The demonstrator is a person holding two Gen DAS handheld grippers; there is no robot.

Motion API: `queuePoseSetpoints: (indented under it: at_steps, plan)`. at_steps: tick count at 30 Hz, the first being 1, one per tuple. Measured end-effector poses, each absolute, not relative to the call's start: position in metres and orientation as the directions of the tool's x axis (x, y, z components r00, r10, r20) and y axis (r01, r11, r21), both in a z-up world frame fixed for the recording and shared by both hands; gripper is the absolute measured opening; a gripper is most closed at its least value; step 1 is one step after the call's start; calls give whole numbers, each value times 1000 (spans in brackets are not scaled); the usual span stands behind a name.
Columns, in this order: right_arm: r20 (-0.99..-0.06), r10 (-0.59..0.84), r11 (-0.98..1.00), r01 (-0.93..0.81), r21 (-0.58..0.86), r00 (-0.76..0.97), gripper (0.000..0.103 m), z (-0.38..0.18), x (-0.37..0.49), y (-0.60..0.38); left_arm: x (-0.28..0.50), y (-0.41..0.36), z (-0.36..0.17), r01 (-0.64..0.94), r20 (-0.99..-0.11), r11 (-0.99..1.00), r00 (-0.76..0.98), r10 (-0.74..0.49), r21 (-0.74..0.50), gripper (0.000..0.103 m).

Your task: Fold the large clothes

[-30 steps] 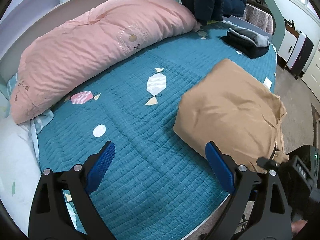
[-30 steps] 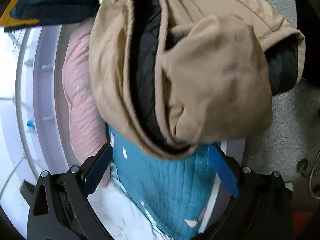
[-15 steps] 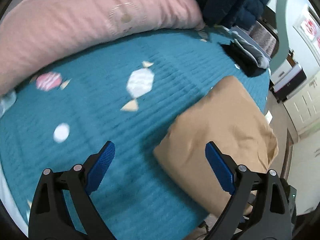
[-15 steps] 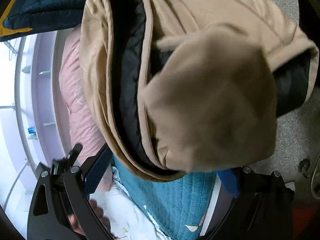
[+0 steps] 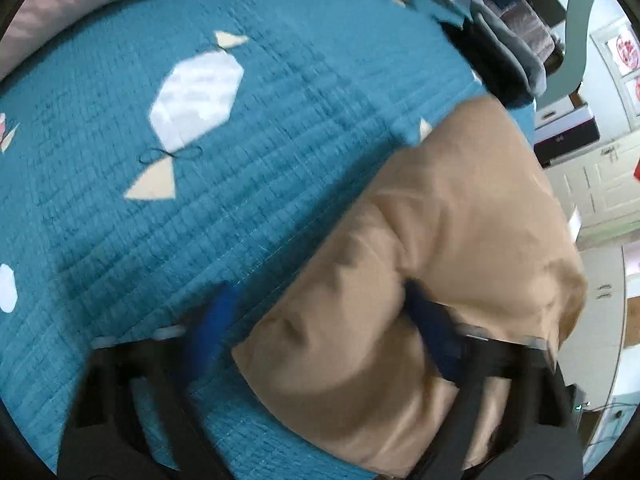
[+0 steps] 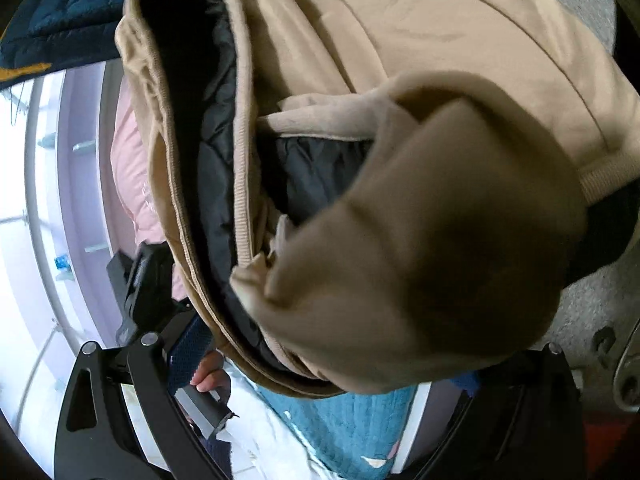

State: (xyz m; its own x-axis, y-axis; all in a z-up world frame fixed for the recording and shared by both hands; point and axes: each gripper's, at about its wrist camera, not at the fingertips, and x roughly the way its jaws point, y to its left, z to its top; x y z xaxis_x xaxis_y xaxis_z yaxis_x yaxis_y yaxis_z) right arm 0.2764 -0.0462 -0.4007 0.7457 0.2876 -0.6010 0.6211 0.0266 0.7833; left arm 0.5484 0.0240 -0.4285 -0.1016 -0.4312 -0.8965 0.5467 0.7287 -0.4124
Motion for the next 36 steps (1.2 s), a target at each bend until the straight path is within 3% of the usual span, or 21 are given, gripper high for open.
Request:
queuePoseSetpoints:
  at_steps: [2,5,7,10,23,25,28,31,34,36]
  plan:
    - [-626,275,116,621,775,730,92,-391,280,-50,544,23,-425,550,-914,750,-64,-400,-367,43]
    - [-644,289,180,620,764,709,75,-387,284,-59,537,27,-415,561,-926,761,-28,-377,-327,30]
    - [-647,303,225,608,762,699,55,-384,287,-66,534,38,-409,549,-922,765,-27,-386,-337,29]
    - [-657,307,312,580,753,688,41,-370,295,-74,528,54,-404,538,-923,775,-17,-384,-332,27]
    - [-746,365,597,475,646,557,40,-346,345,-86,467,125,-382,435,-924,855,115,-364,-283,25]
    - [-737,360,578,484,657,571,34,-348,332,-81,468,114,-385,457,-932,854,128,-339,-248,25]
    - [-699,376,486,513,707,608,21,-349,313,-74,478,100,-381,471,-932,848,126,-339,-244,32]
    - [-655,412,401,520,754,633,18,-345,288,-66,477,88,-370,524,-936,825,135,-325,-211,37]
    - [-669,444,357,566,743,596,18,-371,286,-60,475,87,-372,533,-946,826,134,-295,-182,44]
    - [-671,435,380,553,742,601,21,-386,290,-59,480,86,-378,521,-950,836,135,-282,-174,60]
